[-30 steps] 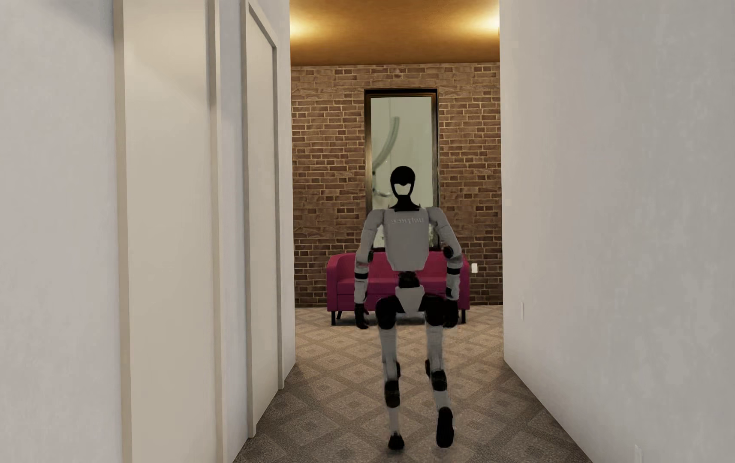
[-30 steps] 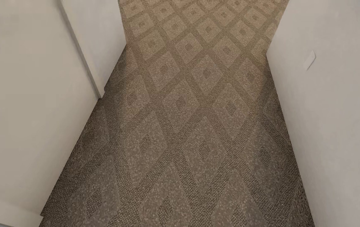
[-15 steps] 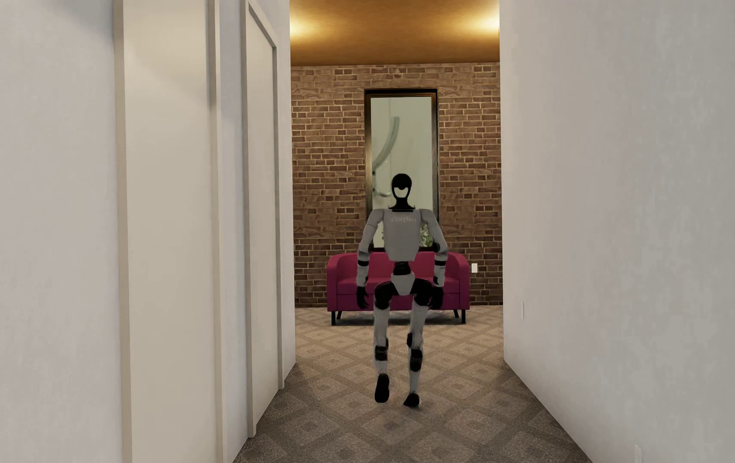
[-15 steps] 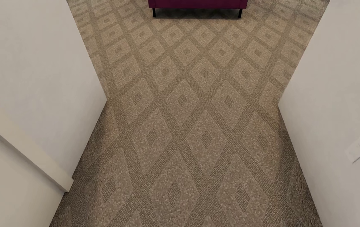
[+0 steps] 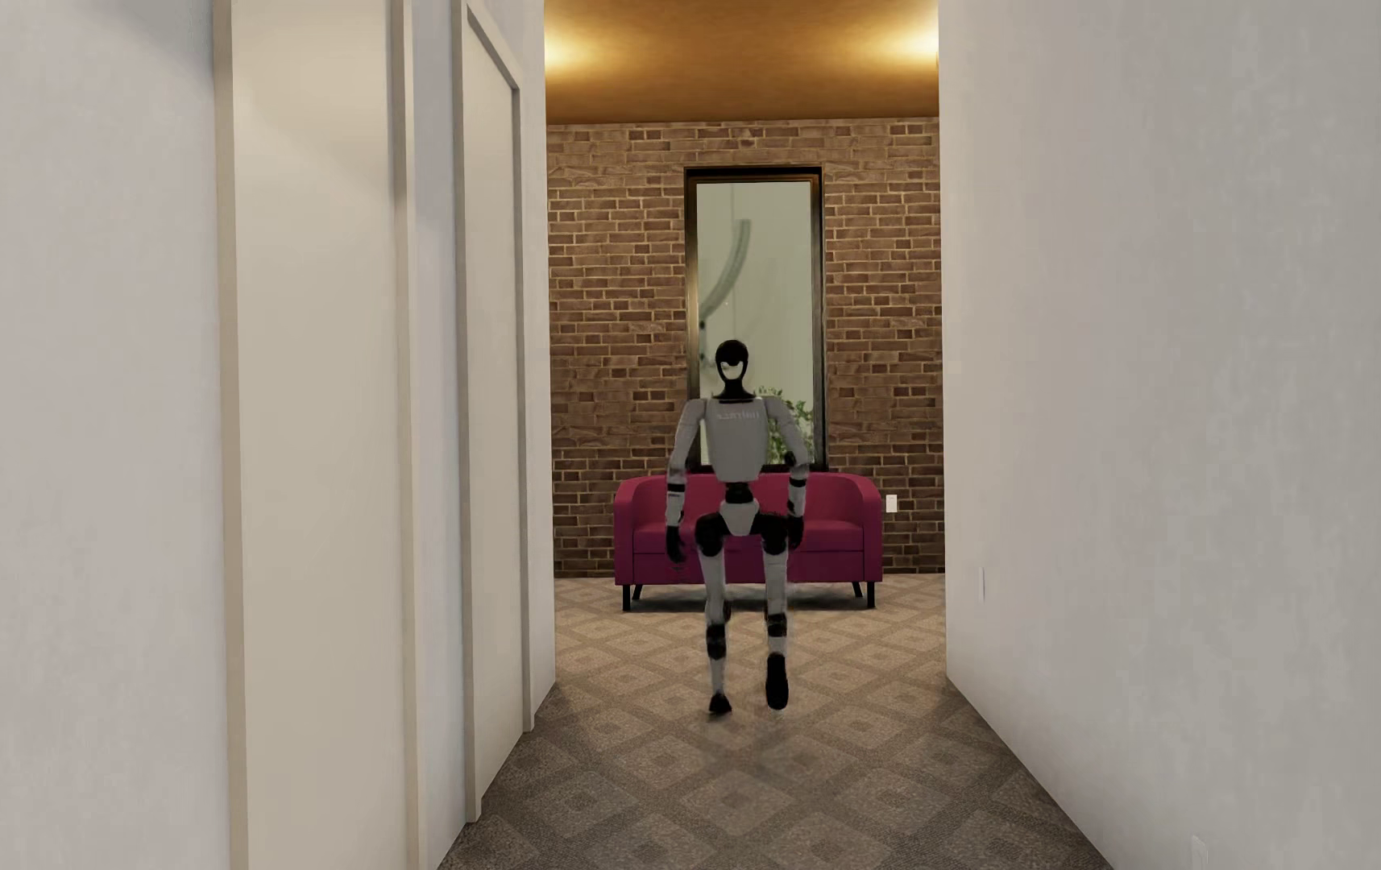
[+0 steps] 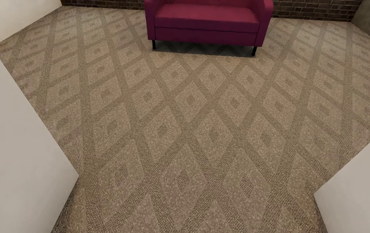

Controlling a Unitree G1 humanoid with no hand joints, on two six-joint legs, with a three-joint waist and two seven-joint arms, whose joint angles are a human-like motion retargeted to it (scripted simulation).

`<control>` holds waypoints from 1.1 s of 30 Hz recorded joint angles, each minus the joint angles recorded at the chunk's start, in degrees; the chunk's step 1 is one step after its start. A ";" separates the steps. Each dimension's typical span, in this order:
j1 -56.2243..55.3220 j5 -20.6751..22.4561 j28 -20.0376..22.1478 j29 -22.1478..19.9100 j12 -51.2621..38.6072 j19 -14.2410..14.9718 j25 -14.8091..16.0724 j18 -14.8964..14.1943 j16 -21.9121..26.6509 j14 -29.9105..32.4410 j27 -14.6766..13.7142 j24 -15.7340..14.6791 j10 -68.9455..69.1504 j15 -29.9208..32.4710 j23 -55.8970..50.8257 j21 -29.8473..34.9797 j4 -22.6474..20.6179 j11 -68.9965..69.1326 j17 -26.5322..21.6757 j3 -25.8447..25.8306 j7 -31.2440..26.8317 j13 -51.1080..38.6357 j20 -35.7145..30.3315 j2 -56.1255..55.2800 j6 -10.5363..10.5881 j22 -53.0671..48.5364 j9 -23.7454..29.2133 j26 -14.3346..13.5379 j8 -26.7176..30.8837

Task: Move towards the dark pink sofa

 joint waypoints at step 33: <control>9.54 -2.30 0.00 0.00 -4.45 0.00 0.00 0.00 -2.12 6.67 0.00 0.00 -6.08 2.85 15.15 -0.18 1.94 -5.65 2.66 -0.88 0.00 1.68 5.55 -4.10 0.82 -9.72 -1.22 0.00 0.00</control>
